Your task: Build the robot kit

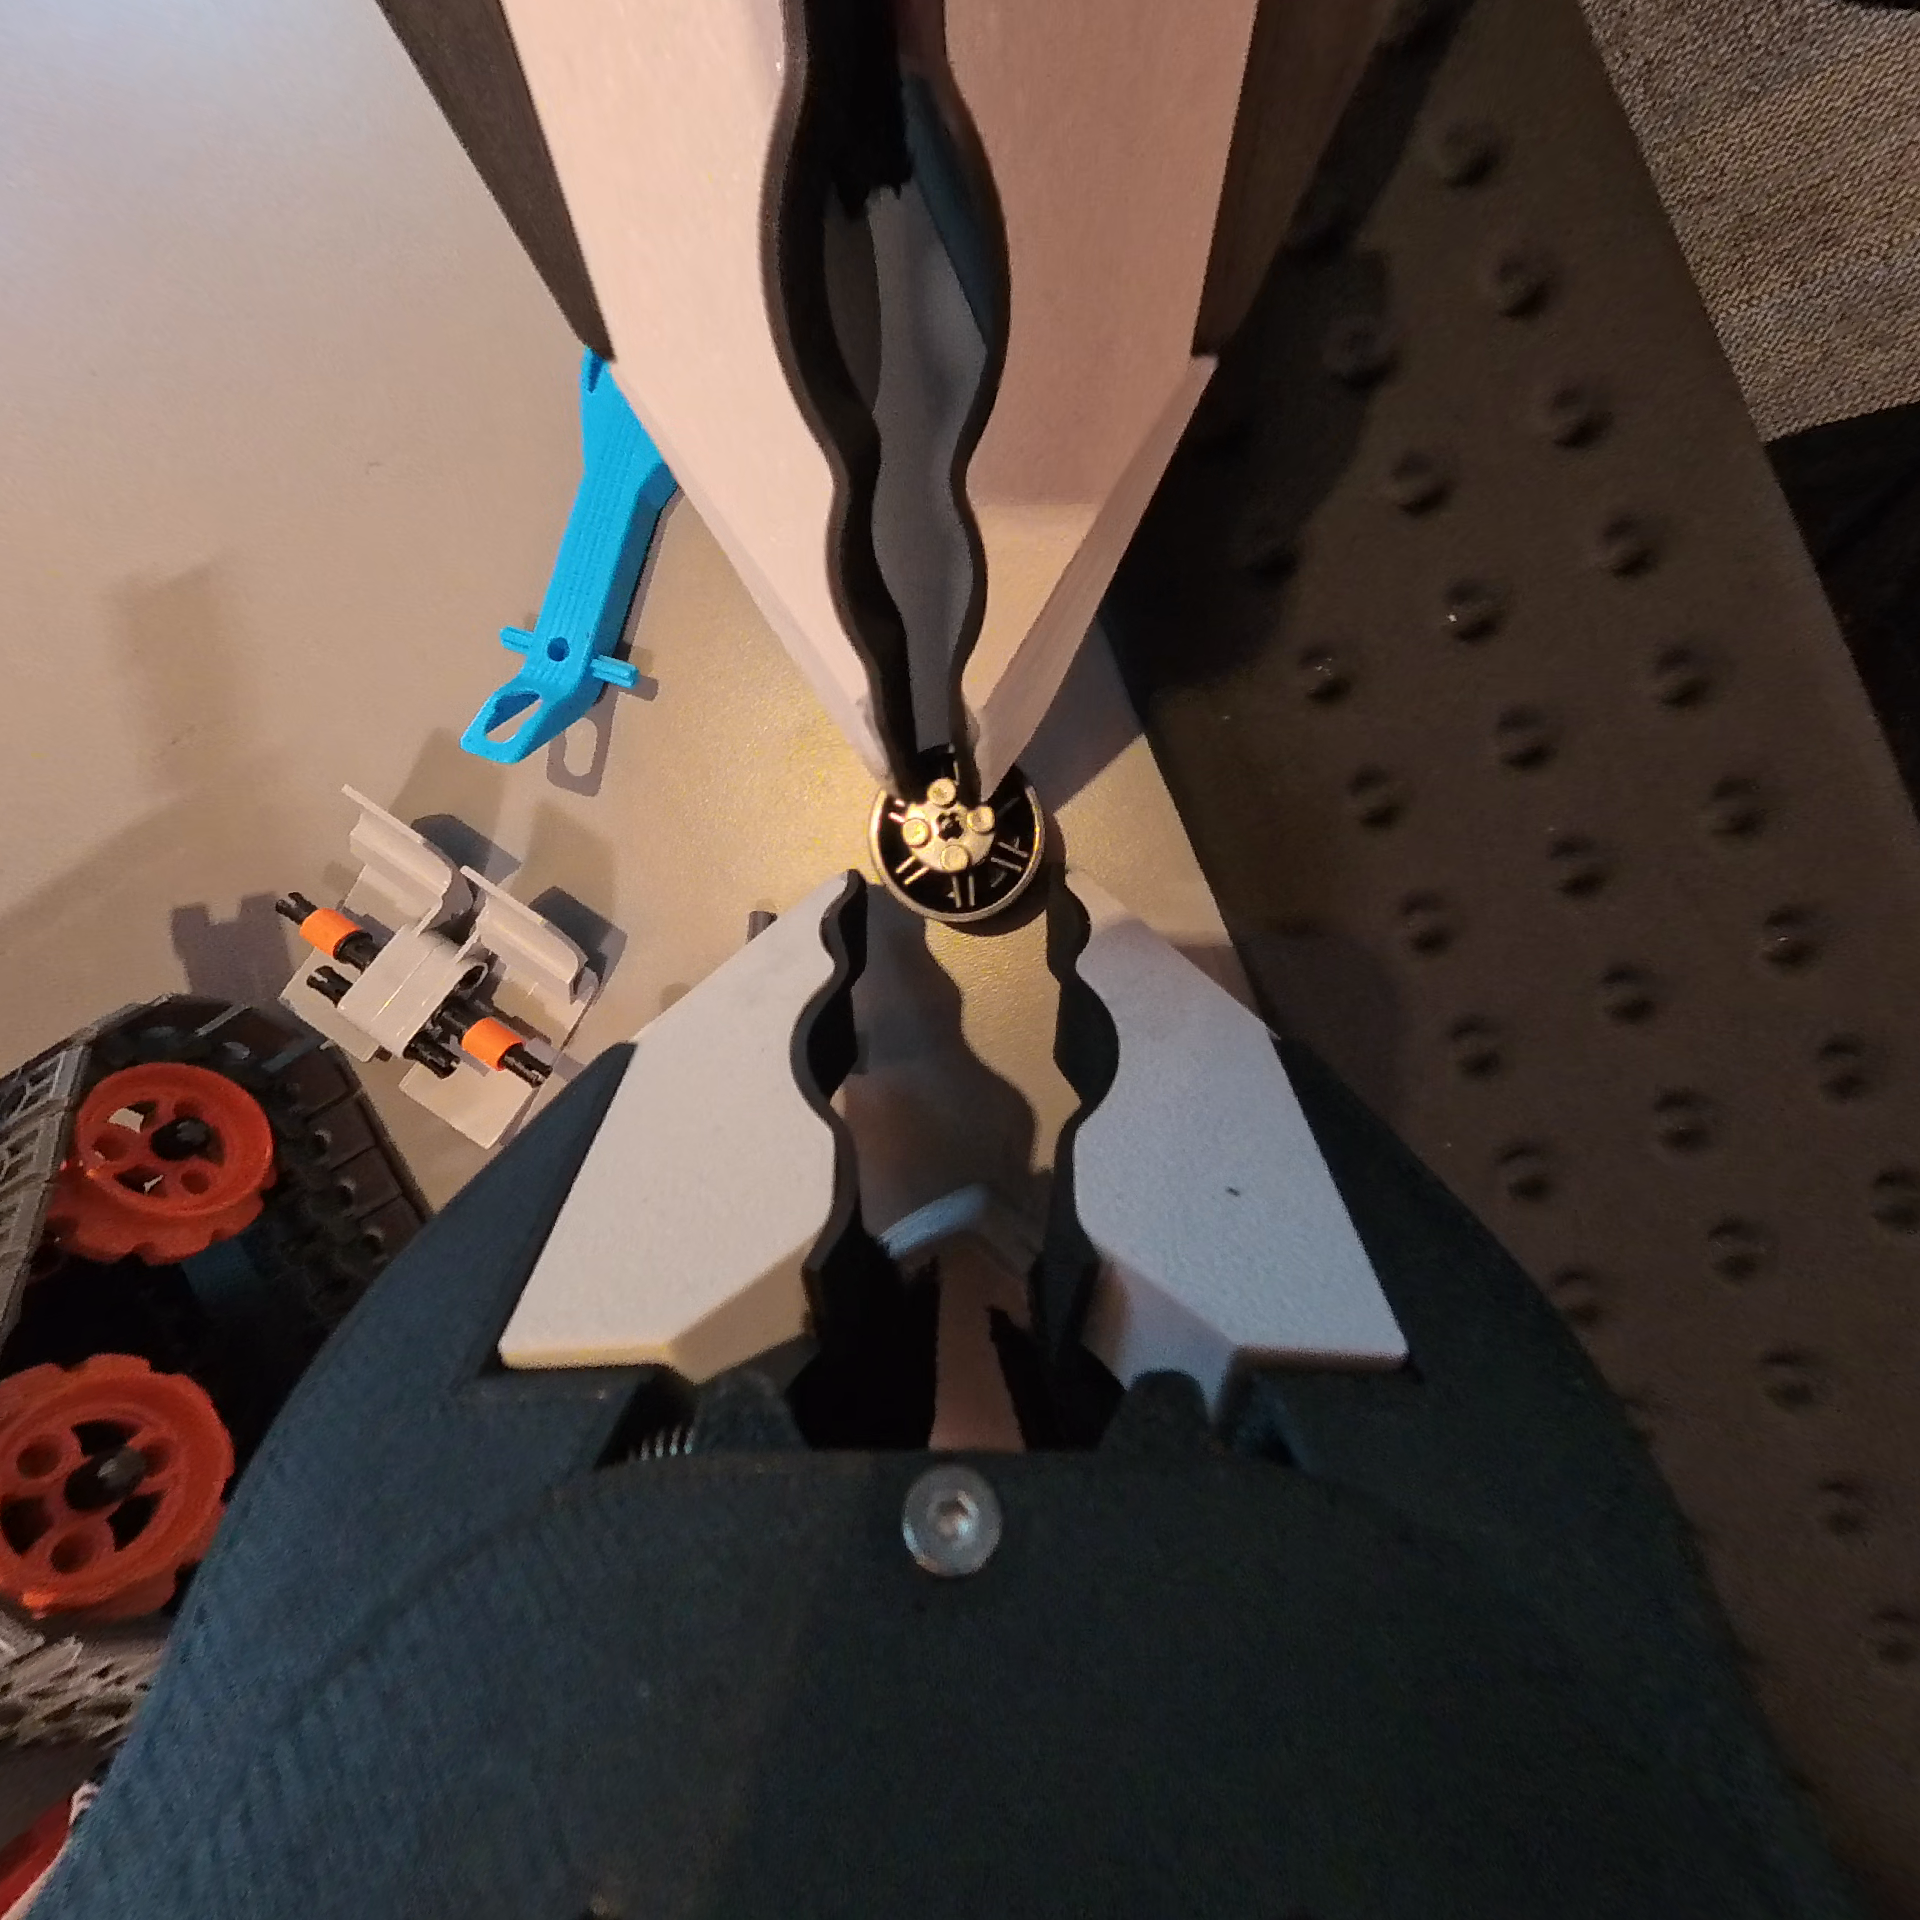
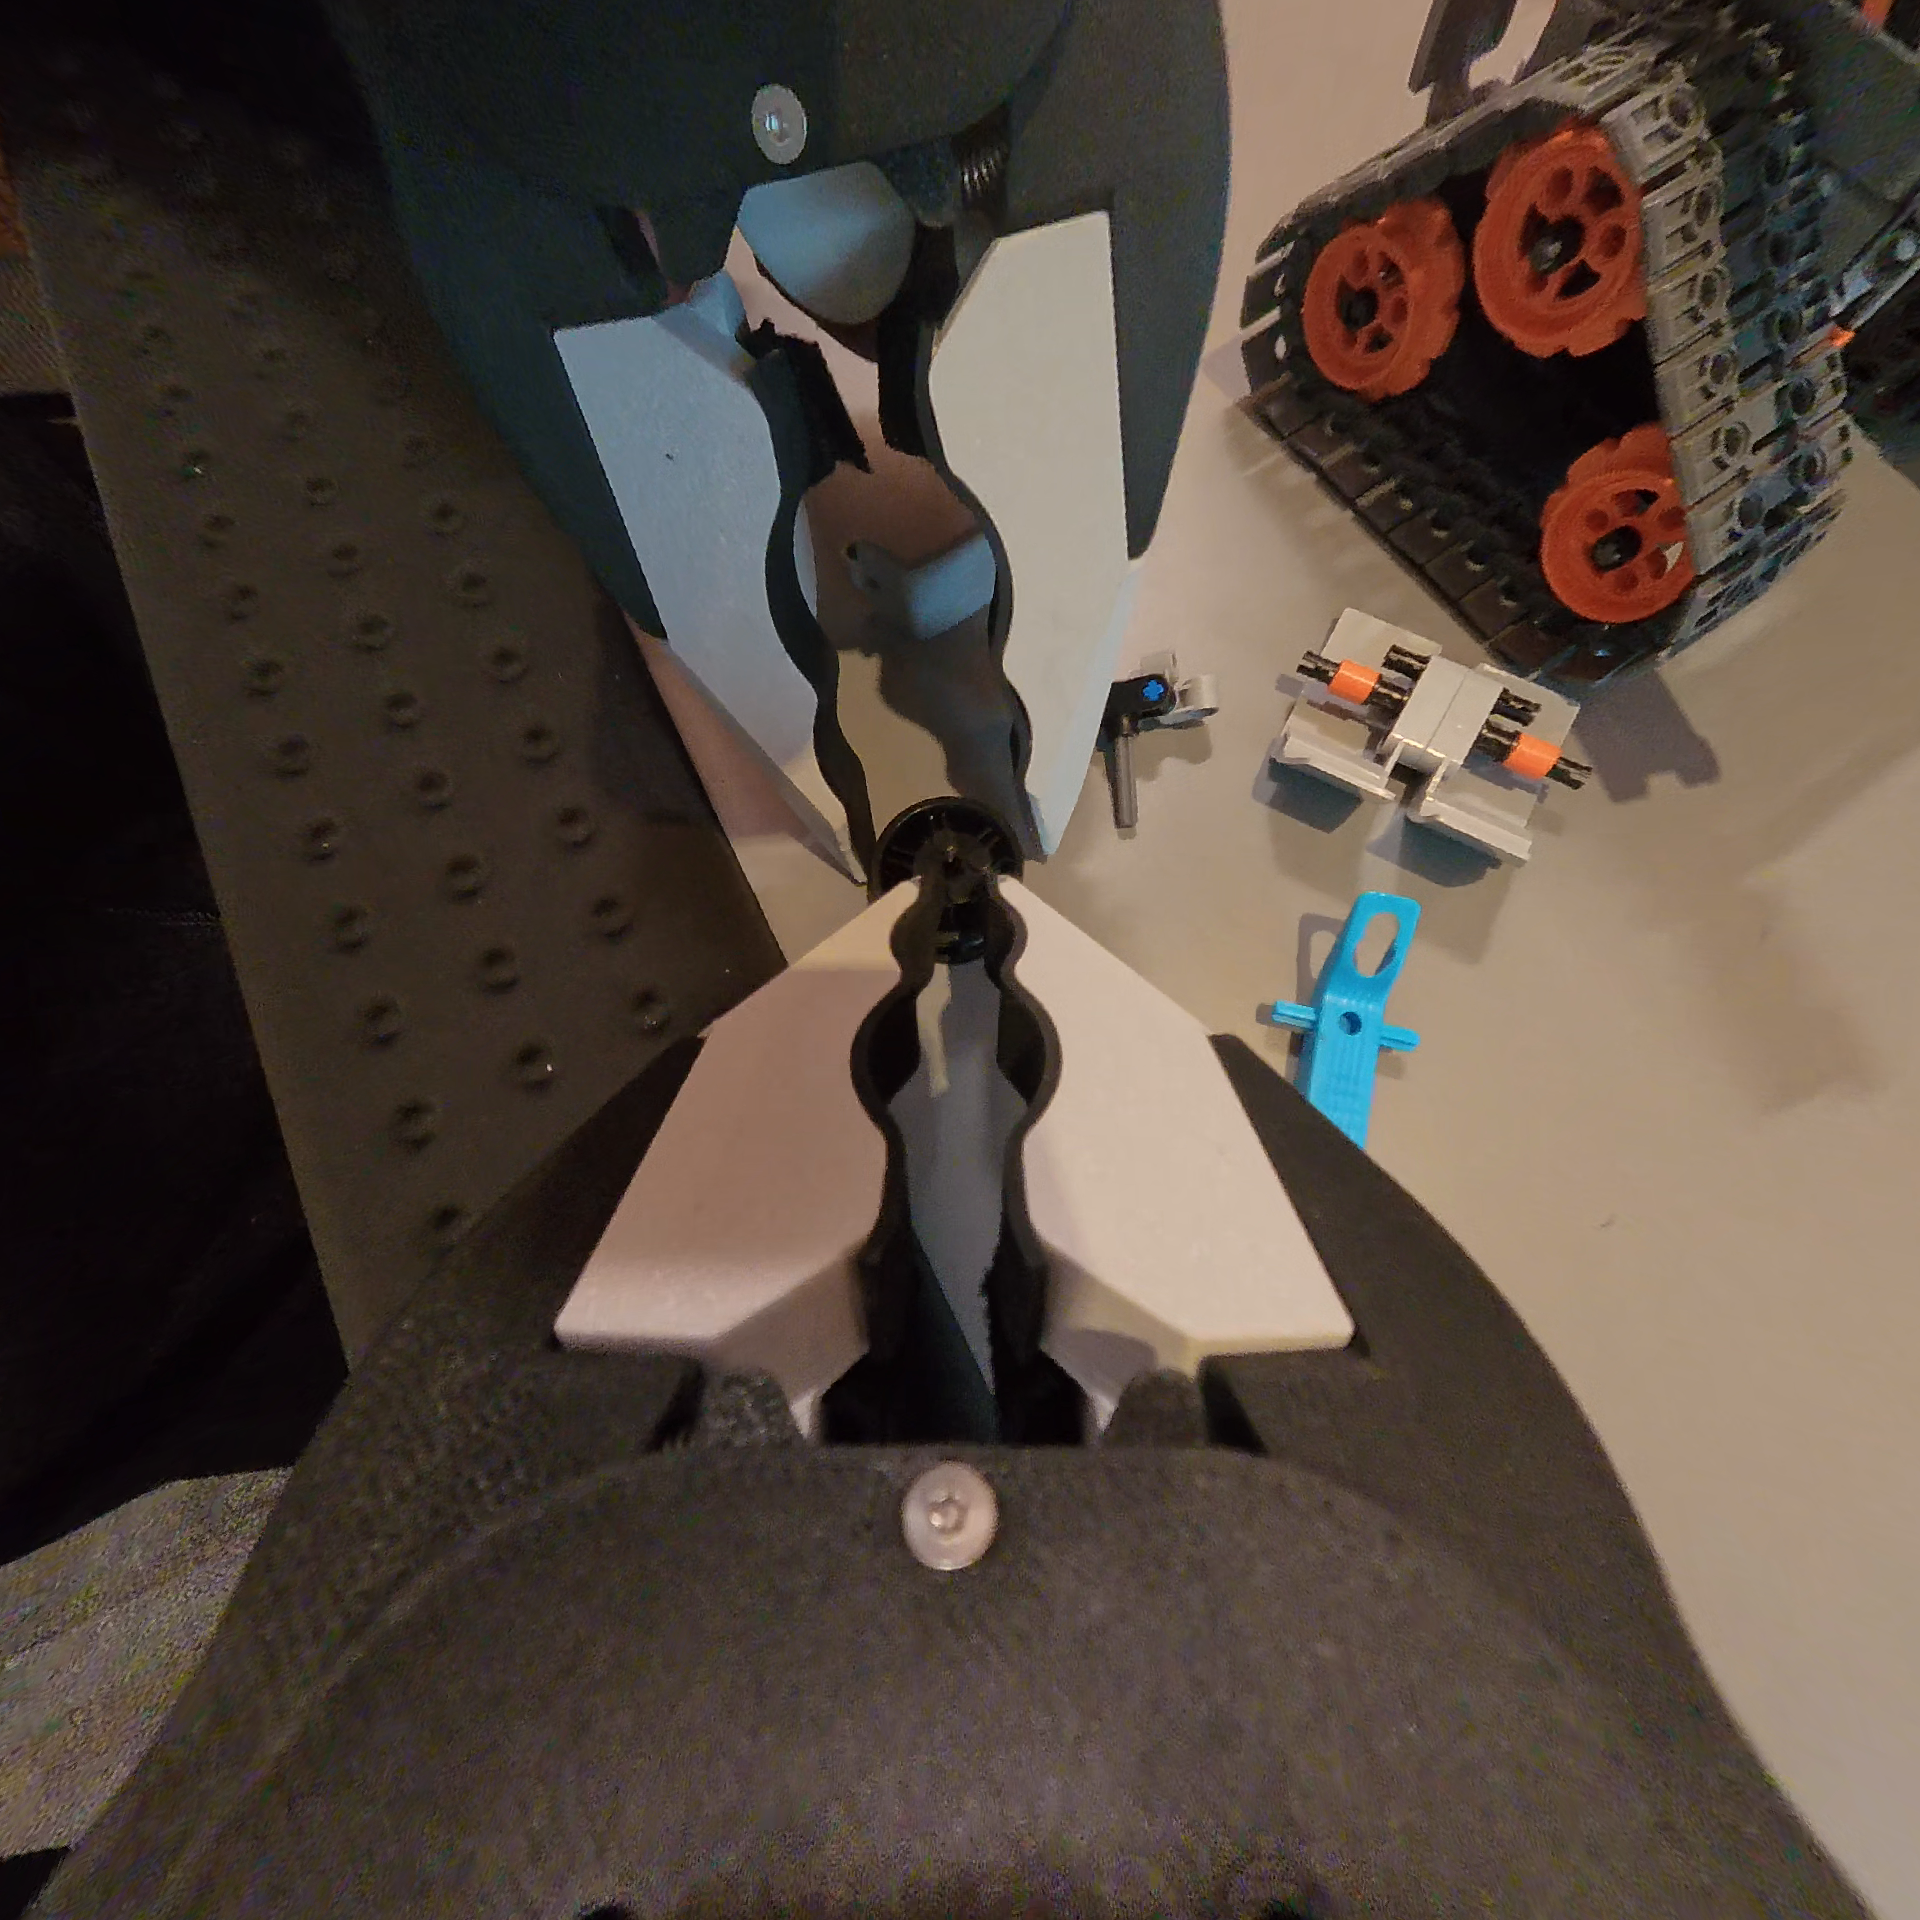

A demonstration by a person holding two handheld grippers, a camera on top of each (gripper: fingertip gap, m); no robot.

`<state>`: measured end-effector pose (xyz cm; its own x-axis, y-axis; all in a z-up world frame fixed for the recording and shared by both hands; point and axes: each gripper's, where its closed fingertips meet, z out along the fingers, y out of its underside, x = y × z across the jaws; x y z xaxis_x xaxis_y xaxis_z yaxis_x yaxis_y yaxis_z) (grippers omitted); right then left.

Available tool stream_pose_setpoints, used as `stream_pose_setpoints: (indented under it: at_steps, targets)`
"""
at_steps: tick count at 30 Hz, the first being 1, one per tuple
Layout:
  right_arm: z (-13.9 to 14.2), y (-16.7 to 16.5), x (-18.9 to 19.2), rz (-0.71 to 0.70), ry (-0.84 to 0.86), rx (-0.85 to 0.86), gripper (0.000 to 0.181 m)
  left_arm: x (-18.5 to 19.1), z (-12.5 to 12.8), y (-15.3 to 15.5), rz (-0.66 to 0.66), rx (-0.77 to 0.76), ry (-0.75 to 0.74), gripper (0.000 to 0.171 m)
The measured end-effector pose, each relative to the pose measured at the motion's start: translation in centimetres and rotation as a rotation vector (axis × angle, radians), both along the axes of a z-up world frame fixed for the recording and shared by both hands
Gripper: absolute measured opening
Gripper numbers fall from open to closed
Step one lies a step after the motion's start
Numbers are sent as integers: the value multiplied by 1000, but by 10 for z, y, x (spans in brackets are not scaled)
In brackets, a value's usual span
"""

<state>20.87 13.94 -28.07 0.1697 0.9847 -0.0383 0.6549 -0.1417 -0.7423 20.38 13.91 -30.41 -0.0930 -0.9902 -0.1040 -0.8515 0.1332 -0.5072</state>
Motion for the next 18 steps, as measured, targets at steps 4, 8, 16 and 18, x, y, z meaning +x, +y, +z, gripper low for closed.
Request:
stream_pose_setpoints:
  at_steps: [4, 8, 16, 18]
  targets:
    - [9, 3, 1, -15, 69, -8, 11, 1, 4, 0, 3, -6, -21, 33]
    - [19, 10, 2, -49, 146, 4, 11, 0, 10, 2, 10, -6, -42, 34]
    - [36, 28, 8, -133, 261, 51, 8, -1, 19, 10, 27, 17, -57, 35]
    - [33, 33, 9, -151, 238, 76, 8, -2, 21, 13, 31, 23, -62, 35]
